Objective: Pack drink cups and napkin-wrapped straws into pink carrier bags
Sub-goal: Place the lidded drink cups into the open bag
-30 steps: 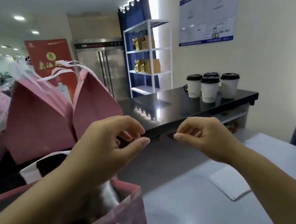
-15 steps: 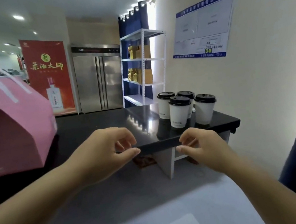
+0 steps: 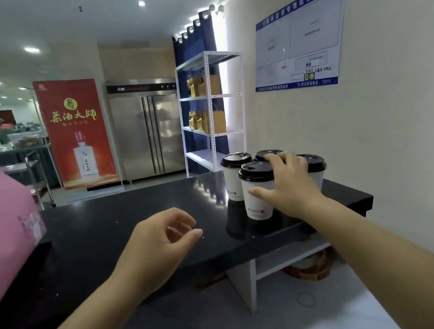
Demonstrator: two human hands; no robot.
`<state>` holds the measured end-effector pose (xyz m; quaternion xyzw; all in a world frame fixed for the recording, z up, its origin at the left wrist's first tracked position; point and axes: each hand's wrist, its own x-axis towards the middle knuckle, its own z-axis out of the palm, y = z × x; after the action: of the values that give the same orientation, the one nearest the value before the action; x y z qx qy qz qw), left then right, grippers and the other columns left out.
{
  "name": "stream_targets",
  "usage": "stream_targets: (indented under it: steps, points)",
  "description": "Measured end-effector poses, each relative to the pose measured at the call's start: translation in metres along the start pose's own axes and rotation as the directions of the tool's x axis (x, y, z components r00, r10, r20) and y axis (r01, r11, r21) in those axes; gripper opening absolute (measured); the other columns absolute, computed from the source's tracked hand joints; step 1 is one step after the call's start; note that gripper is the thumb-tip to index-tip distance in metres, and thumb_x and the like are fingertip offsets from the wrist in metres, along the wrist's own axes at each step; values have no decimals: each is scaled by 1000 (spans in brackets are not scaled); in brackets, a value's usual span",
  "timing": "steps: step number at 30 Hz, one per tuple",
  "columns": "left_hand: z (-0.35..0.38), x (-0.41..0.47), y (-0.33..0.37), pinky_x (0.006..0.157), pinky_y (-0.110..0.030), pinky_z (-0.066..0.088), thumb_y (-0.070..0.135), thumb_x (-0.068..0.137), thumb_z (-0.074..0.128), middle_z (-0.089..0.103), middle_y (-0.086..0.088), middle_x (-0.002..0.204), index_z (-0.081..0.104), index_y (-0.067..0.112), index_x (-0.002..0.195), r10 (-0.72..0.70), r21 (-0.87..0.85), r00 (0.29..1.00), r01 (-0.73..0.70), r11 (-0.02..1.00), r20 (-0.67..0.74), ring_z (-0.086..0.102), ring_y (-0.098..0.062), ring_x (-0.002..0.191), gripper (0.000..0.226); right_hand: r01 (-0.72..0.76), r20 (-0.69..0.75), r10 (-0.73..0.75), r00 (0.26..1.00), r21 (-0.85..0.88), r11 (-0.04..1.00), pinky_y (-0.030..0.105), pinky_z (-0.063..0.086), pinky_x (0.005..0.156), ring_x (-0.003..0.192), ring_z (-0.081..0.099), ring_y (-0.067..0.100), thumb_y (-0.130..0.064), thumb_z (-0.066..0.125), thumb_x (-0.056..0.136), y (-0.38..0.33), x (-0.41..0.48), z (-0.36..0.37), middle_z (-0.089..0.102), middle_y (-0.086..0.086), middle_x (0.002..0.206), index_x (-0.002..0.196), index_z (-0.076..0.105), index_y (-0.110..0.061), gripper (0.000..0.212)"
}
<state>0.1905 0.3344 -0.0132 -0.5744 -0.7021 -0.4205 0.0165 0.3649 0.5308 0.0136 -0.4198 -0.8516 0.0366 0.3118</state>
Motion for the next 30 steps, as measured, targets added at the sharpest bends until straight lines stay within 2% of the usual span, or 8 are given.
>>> stream_targets:
  steps: [6, 10, 14, 20, 23, 27, 30]
  points:
    - [30, 26, -12, 64, -24, 53, 37, 78, 69, 65, 18, 76, 65, 34, 81, -26, -69, 999, 24, 997, -27, 61, -4, 71, 6, 0, 98, 2, 995, -21, 1000, 44, 31, 107, 135, 17, 33, -64, 58, 80, 7, 36, 23, 22, 10, 149, 146, 27, -26, 82]
    - [43, 40, -14, 64, -25, 54, 34, 79, 70, 65, 13, 74, 64, 33, 81, -9, -58, 999, 7, 998, -32, 61, -5, 71, 6, -18, 129, 13, 992, 38, 999, 45, 37, 106, 133, 28, 34, -66, 58, 79, 15, 47, 35, 27, 9, 147, 137, 42, -32, 69]
    - [52, 45, -13, 64, -25, 53, 31, 80, 70, 65, 12, 73, 64, 33, 80, 3, -67, 999, -6, 998, -42, 61, -6, 72, 6, -1, 84, -13, 996, 160, 987, 45, 40, 103, 126, 39, 32, -54, 67, 77, 22, 48, 42, 37, 5, 139, 125, 50, -38, 53]
    - [58, 37, -13, 63, -25, 53, 33, 79, 70, 65, 18, 75, 65, 33, 78, -22, -82, 999, 19, 996, -34, 61, -6, 70, 5, 99, -58, -84, 995, 347, 933, 34, 45, 96, 115, 50, 16, -40, 70, 74, 21, 20, 30, 48, -6, 121, 113, 59, -36, 41]
    - [56, 30, -11, 62, -27, 53, 32, 79, 70, 64, 20, 79, 65, 32, 78, -35, -94, 999, 31, 995, -42, 61, -7, 70, 5, 168, -126, -126, 984, 422, 891, 20, 43, 92, 109, 50, 5, -35, 72, 76, 18, -7, 21, 50, -10, 118, 113, 60, -33, 39]
    - [51, 10, -5, 60, -21, 52, 27, 79, 71, 65, 17, 81, 67, 29, 76, -61, -126, 994, 49, 991, -89, 62, -8, 70, 5, 209, -118, -174, 978, 486, 848, 3, 37, 85, 105, 48, -7, -41, 71, 72, 17, -42, 10, 51, -15, 115, 109, 58, -40, 39]
    - [46, -15, -1, 58, -15, 48, 25, 79, 72, 66, 16, 82, 67, 28, 74, -80, -137, 991, 64, 989, -112, 62, -8, 71, 7, 215, -96, -192, 977, 507, 835, -1, 34, 85, 107, 47, -10, -44, 68, 69, 15, -68, 9, 51, -15, 116, 108, 57, -42, 40]
